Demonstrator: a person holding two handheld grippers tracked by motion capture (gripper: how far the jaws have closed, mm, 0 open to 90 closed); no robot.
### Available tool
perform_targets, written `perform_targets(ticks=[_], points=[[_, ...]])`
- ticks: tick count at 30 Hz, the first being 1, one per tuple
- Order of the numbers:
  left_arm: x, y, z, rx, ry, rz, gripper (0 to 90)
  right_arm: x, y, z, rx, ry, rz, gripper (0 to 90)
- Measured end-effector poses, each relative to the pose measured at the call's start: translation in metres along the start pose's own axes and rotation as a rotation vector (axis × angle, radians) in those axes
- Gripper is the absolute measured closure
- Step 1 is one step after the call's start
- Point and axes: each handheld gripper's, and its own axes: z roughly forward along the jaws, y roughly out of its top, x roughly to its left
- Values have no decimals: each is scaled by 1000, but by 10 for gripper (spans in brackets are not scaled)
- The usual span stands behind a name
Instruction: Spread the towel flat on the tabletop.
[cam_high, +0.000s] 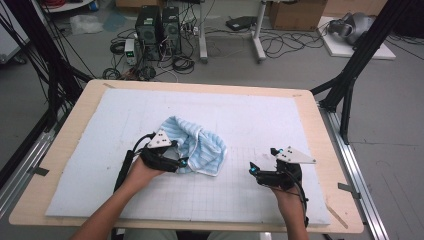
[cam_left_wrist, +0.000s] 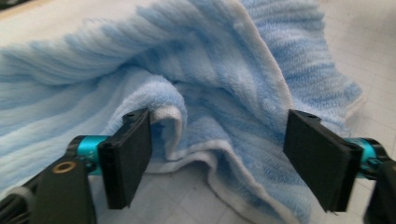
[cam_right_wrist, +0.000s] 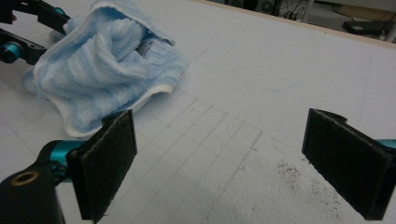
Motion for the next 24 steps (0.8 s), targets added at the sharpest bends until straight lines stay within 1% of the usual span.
perform_targets(ticks=[1, 2, 4, 6, 7, 8, 9, 10, 11, 12, 13, 14, 15, 16, 17, 18, 19, 20, 21, 22, 23, 24], points=[[-4, 2, 3, 0, -14, 12, 291, 0, 0, 1, 6, 2, -2, 93], [-7, 4, 4, -6, -17, 13, 310, 0, -1, 2, 6, 1, -8, 93], [-10, 7, 8, 1, -20, 36, 377, 0, -1, 3, 11, 1, 0, 93], [-14, 8, 13, 8, -44, 59, 493, 0, -1, 4, 15, 3, 3, 93], [-17, 8, 15, 15, -57, 89, 580, 0, -1, 4, 14, 4, -3, 93], [-17, 8, 15, 15, -57, 89, 661, 0, -1, 4, 14, 4, -3, 93], [-19, 8, 18, 21, -60, 104, 693, 1, -1, 4, 16, 3, -8, 93], [-21, 8, 20, 28, -59, 106, 693, 1, -1, 4, 16, 3, -8, 93], [-23, 8, 20, 24, -64, 110, 841, 1, -1, 5, 19, 3, -5, 93], [-23, 8, 20, 18, -68, 116, 841, 1, -1, 5, 19, 3, -5, 93], [-21, 10, 17, -4, -75, 108, 890, 1, -2, 4, 22, 3, 2, 93], [-20, 10, 15, -18, -78, 94, 893, 0, -2, 4, 21, 2, -1, 93], [-20, 10, 15, -18, -78, 94, 894, 0, -2, 4, 21, 2, -1, 93], [-16, 11, 10, -41, -88, 72, 895, 0, -3, 5, 21, 3, 4, 93], [-16, 11, 10, -41, -88, 72, 895, 0, -3, 5, 21, 3, 4, 93], [-11, 13, 3, -71, -89, 42, 896, -1, -3, 5, 23, 1, 0, 93], [-11, 13, 3, -71, -89, 42, 896, -1, -3, 5, 24, 0, 1, 93], [-8, 13, -1, -79, -93, 37, 896, -1, -3, 6, 23, 1, 0, 93], [-5, 13, -6, -95, -90, 20, 896, -1, -3, 6, 23, 1, 0, 93], [3, 13, -19, -137, -88, -11, 897, 0, -3, 6, 27, 1, -2, 93], [3, 13, -19, -137, -88, -11, 897, 0, -3, 6, 27, 1, -2, 93], [11, 12, -32, -172, -69, -40, 897, 0, -3, 7, 26, 0, -1, 93]])
